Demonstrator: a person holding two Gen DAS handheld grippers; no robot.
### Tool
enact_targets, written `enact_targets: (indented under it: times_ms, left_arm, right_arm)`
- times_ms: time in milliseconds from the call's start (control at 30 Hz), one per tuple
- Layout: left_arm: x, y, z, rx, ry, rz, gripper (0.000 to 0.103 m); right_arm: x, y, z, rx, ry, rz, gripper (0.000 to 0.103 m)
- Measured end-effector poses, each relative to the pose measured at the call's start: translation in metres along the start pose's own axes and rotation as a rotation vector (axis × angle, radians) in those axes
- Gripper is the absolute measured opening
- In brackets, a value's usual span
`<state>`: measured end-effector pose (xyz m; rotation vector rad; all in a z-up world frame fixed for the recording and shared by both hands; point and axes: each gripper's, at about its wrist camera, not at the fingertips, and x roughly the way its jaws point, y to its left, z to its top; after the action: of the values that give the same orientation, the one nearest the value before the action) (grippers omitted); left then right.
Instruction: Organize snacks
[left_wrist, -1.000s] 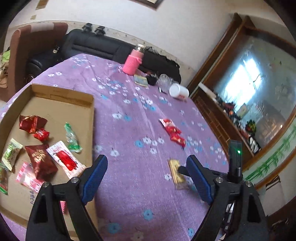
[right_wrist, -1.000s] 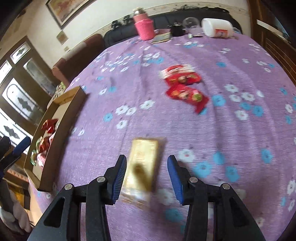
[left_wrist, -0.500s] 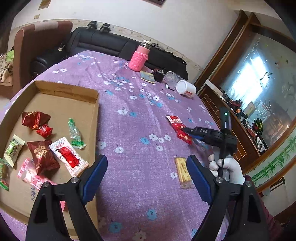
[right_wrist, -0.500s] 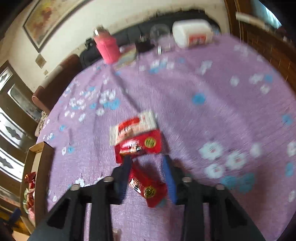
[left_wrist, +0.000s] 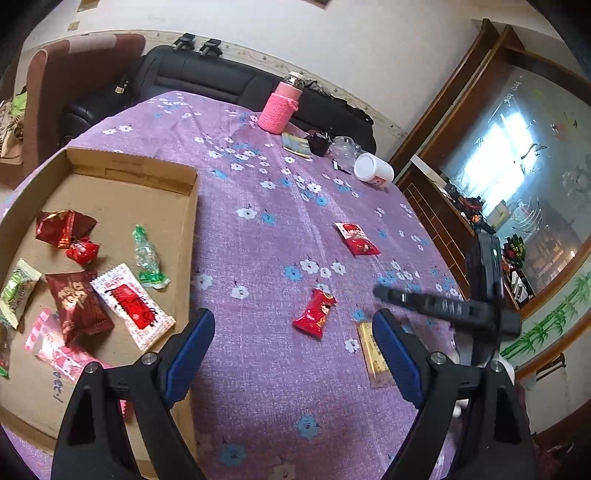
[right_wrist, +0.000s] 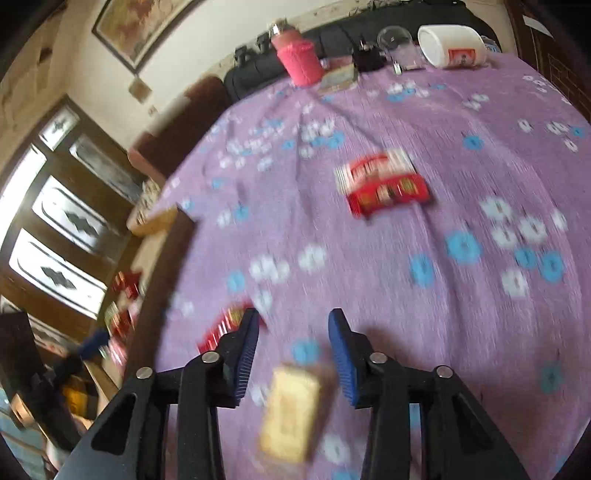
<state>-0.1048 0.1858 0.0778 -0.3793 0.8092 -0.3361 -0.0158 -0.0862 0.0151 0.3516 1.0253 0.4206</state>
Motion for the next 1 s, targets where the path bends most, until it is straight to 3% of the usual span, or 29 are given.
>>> enact_targets:
  times_ms: [167, 233, 400, 467, 533, 633, 700, 733, 800, 867, 1000]
  left_arm:
    - [0.028, -0.022, 0.000, 0.109, 0.062, 0.043, 0.087]
    - [0.047, -0.029, -0.001, 0.148, 0.098, 0.062, 0.086]
    - [0.091, -0.040, -0.005, 0.215, 0.164, 0.110, 0.086]
    - [0.104, -0.045, -0.004, 0.244, 0.174, 0.118, 0.086]
    - [0.118, -0.051, -0.003, 0.285, 0.188, 0.130, 0.086]
    - [0.137, -0.060, -0.006, 0.346, 0.228, 0.151, 0.085]
    - [0.143, -0.069, -0.009, 0.416, 0.226, 0.197, 0.080]
    - [0.143, -0.074, -0.012, 0.448, 0.225, 0.213, 0.071]
    - [0.139, -0.078, -0.014, 0.465, 0.221, 0.199, 0.038]
    - [0.134, -0.075, -0.013, 0.436, 0.220, 0.154, 0.028]
    - [0.124, -0.070, -0.013, 0.395, 0.199, 0.119, 0.027]
  right_arm:
    - [-0.001, 0.012, -0.038, -0.047, 0.032, -0.069, 0.045]
    - [0.002, 0.022, -0.045, -0.088, 0.003, -0.132, 0.053]
    - [0.008, 0.047, -0.065, -0.267, -0.013, -0.292, 0.053]
    - [0.008, 0.050, -0.072, -0.312, -0.009, -0.328, 0.050]
    - [0.004, 0.047, -0.074, -0.325, -0.016, -0.348, 0.037]
    - [-0.003, 0.039, -0.078, -0.298, -0.026, -0.326, 0.036]
    - [-0.005, 0.037, -0.077, -0.287, -0.031, -0.328, 0.036]
    - [-0.006, 0.037, -0.078, -0.284, -0.033, -0.330, 0.036]
    - [-0.007, 0.036, -0.079, -0.276, -0.034, -0.335, 0.036]
    - [-0.009, 0.034, -0.079, -0.260, -0.032, -0.339, 0.036]
    - [-0.021, 0.033, -0.080, -0.230, -0.053, -0.346, 0.036]
